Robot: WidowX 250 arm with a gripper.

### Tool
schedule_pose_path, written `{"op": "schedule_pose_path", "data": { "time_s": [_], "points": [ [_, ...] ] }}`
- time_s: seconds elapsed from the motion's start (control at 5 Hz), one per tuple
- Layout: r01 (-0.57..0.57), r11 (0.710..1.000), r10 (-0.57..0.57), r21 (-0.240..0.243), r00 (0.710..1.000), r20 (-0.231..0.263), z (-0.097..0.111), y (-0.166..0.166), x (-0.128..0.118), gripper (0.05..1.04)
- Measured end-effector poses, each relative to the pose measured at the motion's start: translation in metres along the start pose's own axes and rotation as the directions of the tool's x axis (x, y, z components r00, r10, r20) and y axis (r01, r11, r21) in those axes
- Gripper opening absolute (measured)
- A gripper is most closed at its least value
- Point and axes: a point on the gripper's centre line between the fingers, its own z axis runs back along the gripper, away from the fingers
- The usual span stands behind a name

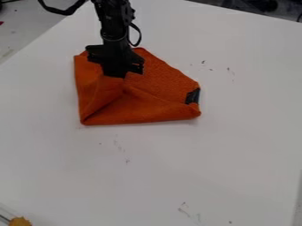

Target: Unfold the cloth from top right to bottom left

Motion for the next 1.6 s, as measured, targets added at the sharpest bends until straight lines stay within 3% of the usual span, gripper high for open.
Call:
{"op": "schedule_pose_path", "data": {
  "time_s": [0.2,0.4,0.6,0.8,1.2,1.4,1.6],
  "points": [
    [-0.007,1.0,0.007,0.018,1.0,-0.002,0.003,0.002,0.002,0.068],
    [-0.034,0.997,0.03,0.068,0.998,0.056,0.032,0.012,0.011,0.058],
    [-0.088,0.99,0.079,0.11,0.993,0.084,0.048,0.028,0.005,0.058],
    [-0.207,0.973,0.196,0.106,0.975,0.102,0.045,0.062,-0.017,0.058],
    [-0.338,0.941,0.335,0.027,0.939,0.082,0.015,0.089,-0.063,0.058],
    [-0.352,0.936,0.35,0.017,0.933,0.09,0.01,0.092,-0.071,0.058],
    [-0.377,0.925,0.37,0.047,0.922,0.115,0.015,0.105,-0.079,0.058]
  ]
}}
